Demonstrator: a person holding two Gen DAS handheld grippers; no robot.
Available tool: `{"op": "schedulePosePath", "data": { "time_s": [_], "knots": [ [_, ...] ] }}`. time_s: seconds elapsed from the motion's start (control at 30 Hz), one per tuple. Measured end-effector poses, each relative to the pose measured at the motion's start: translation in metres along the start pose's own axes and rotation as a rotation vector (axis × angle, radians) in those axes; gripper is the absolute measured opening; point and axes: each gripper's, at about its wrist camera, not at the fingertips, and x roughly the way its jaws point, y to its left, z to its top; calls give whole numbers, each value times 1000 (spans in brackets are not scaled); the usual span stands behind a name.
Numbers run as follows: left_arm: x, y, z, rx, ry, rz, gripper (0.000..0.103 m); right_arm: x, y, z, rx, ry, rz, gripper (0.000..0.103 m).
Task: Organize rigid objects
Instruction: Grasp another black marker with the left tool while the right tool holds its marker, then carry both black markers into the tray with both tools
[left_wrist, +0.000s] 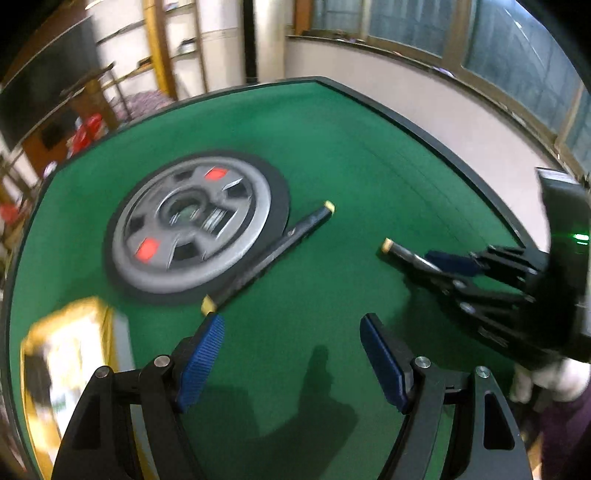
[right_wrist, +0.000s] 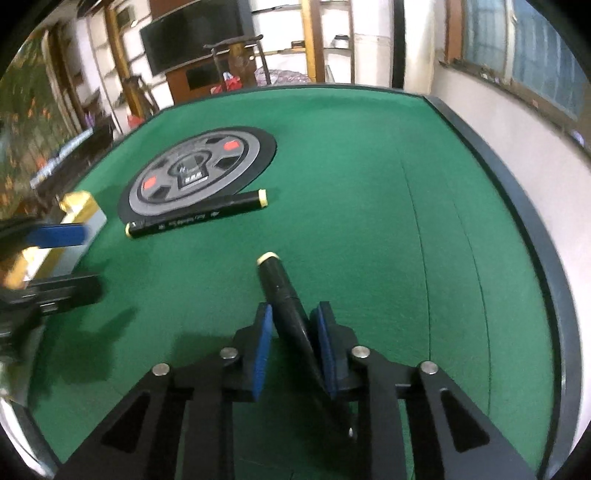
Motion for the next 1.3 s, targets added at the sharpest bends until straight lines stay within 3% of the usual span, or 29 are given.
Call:
{"op": "schedulePosePath", "data": {
  "time_s": [0.17,0.37,0.43,0.47,0.5,0.53,0.63,0.8,0.97,1.13,1.3],
  "knots": [
    [39,-1,25,102,23,78,79,-1,-10,1,60,-2,61,20],
    [54,4,31,122,49,59,77,0,-6,2,45,-5,53,19],
    [52,5,30,105,59,-7,47,0,-7,2,47,-5,56,19],
    [50,2,29,111,56,-16,37,0,-7,1,47,-6,56,19],
    [48,-1,29,121,53,-11,20,0,-7,1,48,-6,56,18],
    [46,-6,27,136,51,0,14,0,-8,1,51,-7,55,18],
    [41,-15,22,144,39,29,14,-1,-10,1,57,-10,62,17],
    [19,-12,11,67,12,-10,14,-2,-16,0,82,-18,71,16],
    [-28,-1,-3,1,-68,-42,14,-7,-26,1,129,-43,112,16],
    [-84,23,-35,-79,-153,-55,14,-12,-25,0,137,-66,153,16],
    [-123,62,-71,-173,-202,-35,14,-22,-12,-4,166,-80,272,15]
  ]
}}
